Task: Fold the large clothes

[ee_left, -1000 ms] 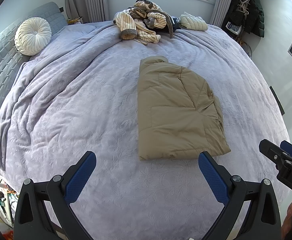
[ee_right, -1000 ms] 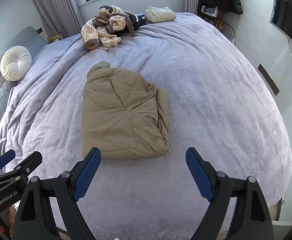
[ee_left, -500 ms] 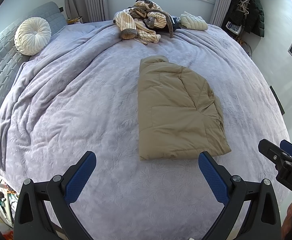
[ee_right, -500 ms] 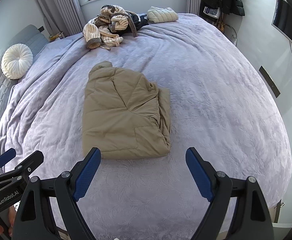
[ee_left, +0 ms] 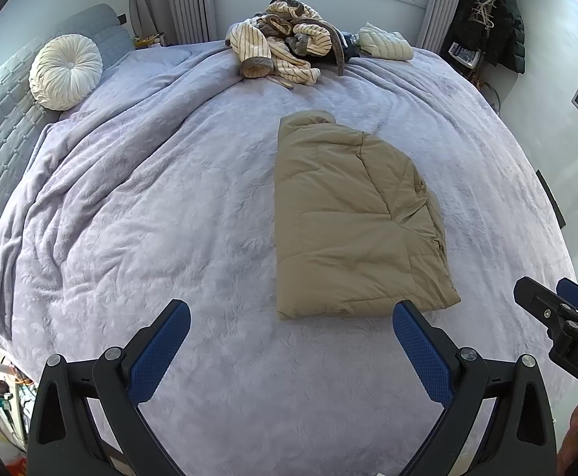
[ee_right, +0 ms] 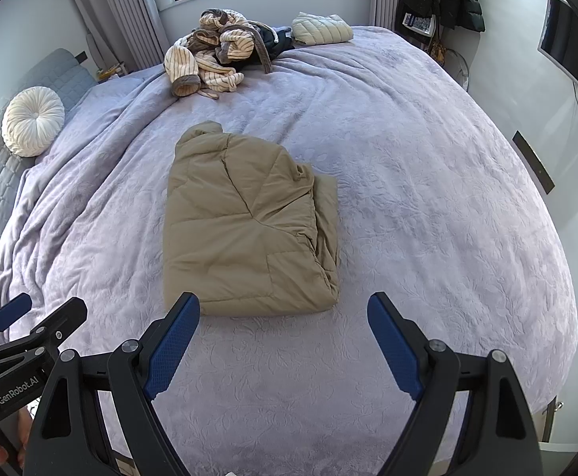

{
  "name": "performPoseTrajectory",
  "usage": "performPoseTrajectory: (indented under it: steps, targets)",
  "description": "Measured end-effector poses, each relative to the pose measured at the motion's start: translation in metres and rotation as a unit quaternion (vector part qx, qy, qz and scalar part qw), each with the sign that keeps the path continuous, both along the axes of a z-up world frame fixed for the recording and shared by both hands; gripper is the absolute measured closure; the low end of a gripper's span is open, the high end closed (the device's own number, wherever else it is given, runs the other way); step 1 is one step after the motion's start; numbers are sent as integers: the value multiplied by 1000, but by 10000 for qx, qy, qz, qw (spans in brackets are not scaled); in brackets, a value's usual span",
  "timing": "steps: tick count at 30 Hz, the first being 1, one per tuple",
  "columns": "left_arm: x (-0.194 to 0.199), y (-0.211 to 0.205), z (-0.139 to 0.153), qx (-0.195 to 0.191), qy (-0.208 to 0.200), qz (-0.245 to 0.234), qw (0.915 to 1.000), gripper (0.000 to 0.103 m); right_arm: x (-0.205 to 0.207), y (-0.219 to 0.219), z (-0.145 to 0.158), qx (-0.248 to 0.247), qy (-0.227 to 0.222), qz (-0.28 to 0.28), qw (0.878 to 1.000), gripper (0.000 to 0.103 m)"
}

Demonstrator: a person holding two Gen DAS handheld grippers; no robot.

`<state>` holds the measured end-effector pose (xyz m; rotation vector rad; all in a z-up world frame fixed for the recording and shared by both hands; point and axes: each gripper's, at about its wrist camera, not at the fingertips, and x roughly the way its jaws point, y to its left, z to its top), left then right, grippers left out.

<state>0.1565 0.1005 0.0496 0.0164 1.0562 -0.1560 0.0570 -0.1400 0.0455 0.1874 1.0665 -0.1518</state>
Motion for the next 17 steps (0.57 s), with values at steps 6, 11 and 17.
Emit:
performPoseTrajectory:
  steps: [6, 11, 17]
  targets:
    - [3, 1, -1, -42, -4, -5, 10000, 1, 0, 1, 0, 0, 2, -5, 10000, 14]
    - [3, -1, 0, -101, -62, -118, 9999, 1, 1, 1, 0, 5, 14, 0, 10000, 14]
    - [5, -4, 0, -106, -56, -192, 9997, 1, 1, 1, 1, 3, 18, 5, 10000, 14]
